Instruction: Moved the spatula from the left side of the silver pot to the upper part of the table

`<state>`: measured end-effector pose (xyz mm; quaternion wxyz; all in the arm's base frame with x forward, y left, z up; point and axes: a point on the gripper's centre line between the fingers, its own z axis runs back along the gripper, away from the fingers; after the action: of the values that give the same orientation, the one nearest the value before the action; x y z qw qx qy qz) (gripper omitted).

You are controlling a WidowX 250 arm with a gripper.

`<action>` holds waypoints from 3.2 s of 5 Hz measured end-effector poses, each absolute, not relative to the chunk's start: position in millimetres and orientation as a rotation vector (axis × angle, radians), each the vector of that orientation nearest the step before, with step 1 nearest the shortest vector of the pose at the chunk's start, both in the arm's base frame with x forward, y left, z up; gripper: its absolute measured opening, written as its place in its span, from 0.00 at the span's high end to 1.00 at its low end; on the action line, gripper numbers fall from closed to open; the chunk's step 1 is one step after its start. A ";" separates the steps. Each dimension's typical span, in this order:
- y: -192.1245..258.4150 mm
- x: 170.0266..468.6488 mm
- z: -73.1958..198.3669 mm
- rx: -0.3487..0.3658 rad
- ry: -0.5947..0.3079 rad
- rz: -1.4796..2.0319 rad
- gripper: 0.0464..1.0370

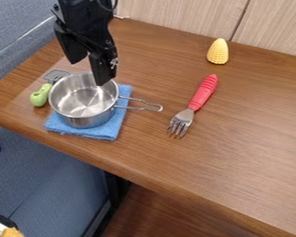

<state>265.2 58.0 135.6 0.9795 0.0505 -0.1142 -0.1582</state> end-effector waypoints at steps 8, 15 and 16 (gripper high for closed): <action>185.5 245.7 88.0 0.182 -0.023 0.140 0.04; 158.0 256.5 48.2 0.103 -0.041 0.141 0.63; 157.1 256.9 48.4 0.103 -0.043 0.154 0.64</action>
<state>256.9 157.1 48.4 0.9955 0.0513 -0.0215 0.0771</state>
